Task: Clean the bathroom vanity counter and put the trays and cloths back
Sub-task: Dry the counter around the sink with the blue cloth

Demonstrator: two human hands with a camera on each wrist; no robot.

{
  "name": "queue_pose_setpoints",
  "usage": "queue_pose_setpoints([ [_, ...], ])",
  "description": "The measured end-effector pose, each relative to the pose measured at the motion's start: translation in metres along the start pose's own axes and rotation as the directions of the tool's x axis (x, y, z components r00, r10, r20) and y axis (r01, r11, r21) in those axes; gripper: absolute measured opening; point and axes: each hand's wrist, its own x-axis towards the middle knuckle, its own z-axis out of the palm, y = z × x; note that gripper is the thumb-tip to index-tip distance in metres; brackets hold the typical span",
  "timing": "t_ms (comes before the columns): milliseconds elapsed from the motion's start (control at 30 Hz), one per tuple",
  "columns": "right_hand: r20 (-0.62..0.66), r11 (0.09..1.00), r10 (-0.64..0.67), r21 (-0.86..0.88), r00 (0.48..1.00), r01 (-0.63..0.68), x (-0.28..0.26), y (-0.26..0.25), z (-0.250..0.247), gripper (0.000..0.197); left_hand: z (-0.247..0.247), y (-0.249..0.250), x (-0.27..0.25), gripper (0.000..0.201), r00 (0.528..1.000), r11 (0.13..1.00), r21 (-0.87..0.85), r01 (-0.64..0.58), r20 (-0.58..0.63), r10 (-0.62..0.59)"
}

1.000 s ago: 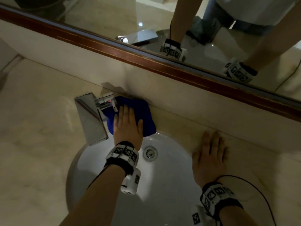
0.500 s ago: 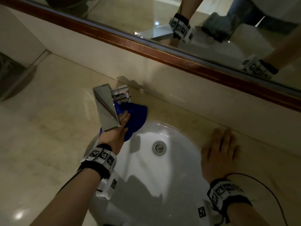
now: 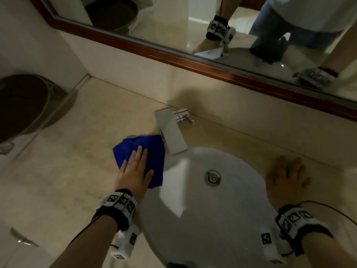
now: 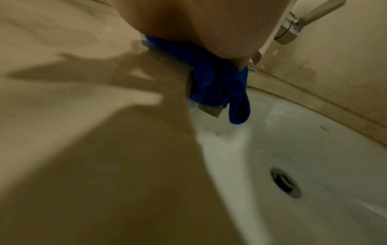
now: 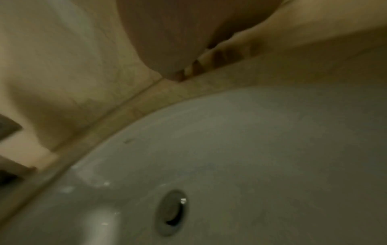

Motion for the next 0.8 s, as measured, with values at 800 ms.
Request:
queue_pose_setpoints([
  [800, 0.546, 0.868, 0.128, 0.341, 0.828, -0.360, -0.205, -0.308, 0.092, 0.061, -0.035, -0.169, -0.011, 0.071, 0.984, 0.999, -0.016, -0.043, 0.172, 0.045],
])
